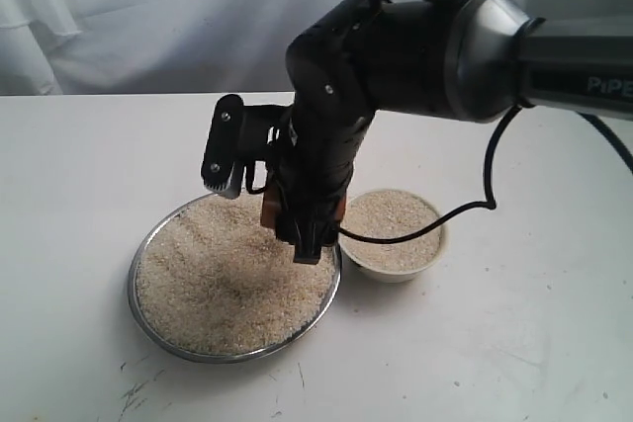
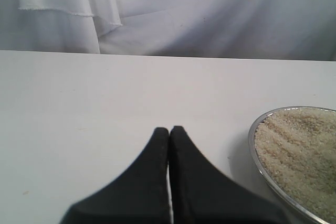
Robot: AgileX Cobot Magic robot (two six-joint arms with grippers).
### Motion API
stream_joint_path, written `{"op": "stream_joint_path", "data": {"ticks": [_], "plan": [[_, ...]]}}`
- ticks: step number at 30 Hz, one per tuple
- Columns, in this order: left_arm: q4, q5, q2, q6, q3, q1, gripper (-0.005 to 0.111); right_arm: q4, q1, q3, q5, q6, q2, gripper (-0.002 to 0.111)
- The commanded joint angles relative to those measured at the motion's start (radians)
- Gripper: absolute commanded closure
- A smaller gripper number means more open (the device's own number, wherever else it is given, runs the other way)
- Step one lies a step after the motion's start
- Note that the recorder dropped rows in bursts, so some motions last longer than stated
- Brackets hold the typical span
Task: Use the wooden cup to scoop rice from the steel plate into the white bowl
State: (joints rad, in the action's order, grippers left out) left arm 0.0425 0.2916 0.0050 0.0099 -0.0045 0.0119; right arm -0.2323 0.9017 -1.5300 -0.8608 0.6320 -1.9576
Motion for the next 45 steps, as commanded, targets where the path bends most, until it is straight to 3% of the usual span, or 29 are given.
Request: {"op": "stream_joint_path", "data": {"ticks": [1,14,24,45], "plan": [[0.001,-0.006,-0.005,0.001,0.005,-0.002,0.107,-0.171,0.045,-0.004,-0.017,-0.011,0.002,0.108],[0.001,-0.006,-0.005,-0.001,0.005,-0.002,0.107,-0.379,0.058,-0.004,-0.032,0.083,-0.037,0.108],[0.001,-0.006,-0.005,-0.001,0.005,-0.002,0.107,-0.614,0.142,-0.004,-0.041,0.047,-0.132,0.108],[0.001,-0.006,-0.005,-0.001,0.005,-0.002,0.107,-0.827,0.153,-0.004,-0.068,0.017,-0.213,0.108]]}}
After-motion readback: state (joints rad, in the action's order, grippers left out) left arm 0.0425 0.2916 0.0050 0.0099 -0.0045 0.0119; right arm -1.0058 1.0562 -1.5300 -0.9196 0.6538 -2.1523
